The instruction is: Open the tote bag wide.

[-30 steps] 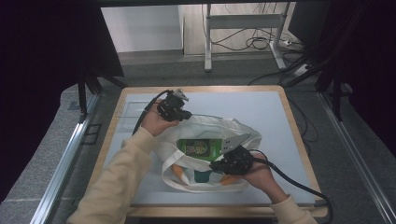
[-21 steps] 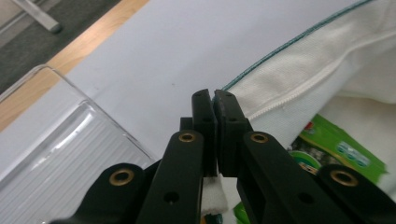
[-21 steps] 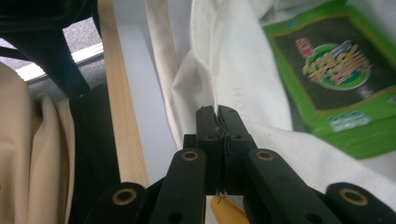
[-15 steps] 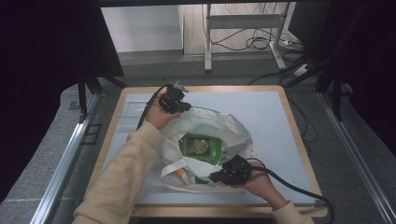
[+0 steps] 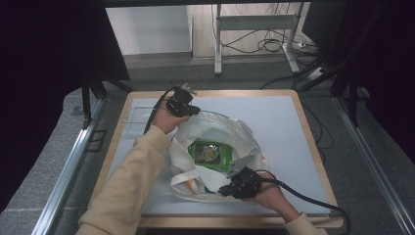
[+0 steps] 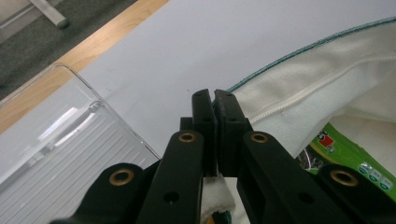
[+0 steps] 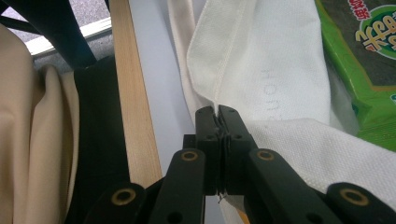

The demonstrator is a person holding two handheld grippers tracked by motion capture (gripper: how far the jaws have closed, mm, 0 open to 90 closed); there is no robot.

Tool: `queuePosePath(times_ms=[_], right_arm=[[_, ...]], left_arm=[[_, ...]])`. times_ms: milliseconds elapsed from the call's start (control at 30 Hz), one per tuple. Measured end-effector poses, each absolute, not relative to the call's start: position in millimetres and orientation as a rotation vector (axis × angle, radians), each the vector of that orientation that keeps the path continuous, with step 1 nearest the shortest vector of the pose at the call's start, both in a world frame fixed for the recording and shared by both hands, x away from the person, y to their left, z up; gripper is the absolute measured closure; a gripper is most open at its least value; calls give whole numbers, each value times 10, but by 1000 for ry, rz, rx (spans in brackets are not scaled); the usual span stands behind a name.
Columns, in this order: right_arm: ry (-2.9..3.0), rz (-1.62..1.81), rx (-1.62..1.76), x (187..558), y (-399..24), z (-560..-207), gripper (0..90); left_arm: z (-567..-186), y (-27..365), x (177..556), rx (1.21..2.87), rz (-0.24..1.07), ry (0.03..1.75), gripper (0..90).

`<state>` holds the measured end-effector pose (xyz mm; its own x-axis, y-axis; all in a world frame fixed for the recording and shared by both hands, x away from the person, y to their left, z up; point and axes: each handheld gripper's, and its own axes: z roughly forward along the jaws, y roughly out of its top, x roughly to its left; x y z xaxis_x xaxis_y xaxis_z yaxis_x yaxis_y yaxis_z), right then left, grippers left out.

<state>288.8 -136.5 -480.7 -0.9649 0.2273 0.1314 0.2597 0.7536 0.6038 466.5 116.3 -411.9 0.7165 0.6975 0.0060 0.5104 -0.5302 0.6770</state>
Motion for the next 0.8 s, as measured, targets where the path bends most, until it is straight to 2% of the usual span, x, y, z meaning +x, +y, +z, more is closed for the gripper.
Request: queuePosePath(times_ms=[367,600,733,800], right_arm=[[-2905,-1000,-404,2891,-1356,-4828,841],[-2906,-1073,-413,2900,-1386,-4764,668],[-2919,-1154,-458,2912,-1439,-4662,571],[-2905,-1198,-511,2923,-1470,-4605,551]], left_arm=[[-4126,1172,4631,2253,341,897,879],[-4058,1214,4528,2265,334,863,811],[-3934,1272,4406,2250,348,829,735],[-3865,1301,4318,2251,363,803,716]])
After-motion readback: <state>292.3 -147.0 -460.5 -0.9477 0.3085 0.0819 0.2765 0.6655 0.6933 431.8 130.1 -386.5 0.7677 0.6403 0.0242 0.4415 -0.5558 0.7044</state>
